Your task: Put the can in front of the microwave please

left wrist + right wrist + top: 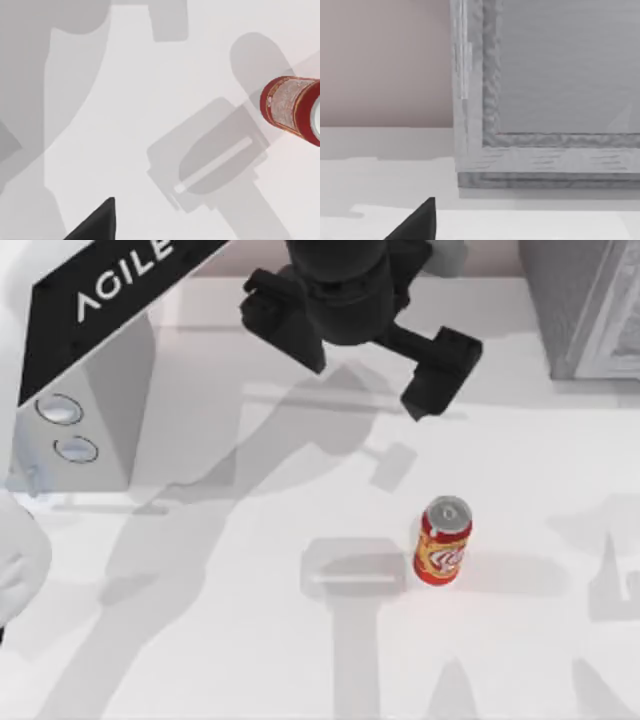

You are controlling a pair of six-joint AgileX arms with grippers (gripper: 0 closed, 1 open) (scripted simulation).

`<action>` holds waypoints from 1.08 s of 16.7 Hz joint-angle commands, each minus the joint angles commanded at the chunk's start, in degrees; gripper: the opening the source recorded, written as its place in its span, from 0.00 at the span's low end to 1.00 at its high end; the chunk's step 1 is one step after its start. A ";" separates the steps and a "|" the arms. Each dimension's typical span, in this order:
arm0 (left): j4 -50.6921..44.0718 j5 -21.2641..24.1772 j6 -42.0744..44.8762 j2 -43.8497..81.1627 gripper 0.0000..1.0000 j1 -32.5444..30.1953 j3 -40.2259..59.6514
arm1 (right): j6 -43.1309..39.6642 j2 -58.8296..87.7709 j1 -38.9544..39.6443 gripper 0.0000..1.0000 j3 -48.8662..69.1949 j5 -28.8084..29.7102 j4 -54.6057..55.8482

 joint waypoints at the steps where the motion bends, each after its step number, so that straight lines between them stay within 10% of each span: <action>1: -3.14 -0.11 0.04 4.86 1.00 -1.45 5.07 | 0.00 0.00 0.00 1.00 0.00 0.00 0.00; 9: -18.07 -0.75 0.02 30.12 1.00 -9.09 34.23 | 0.00 0.00 0.00 1.00 0.00 0.00 0.00; 18: -18.26 -0.82 0.06 31.89 1.00 -9.46 35.71 | 0.00 0.00 0.00 1.00 0.00 0.00 0.00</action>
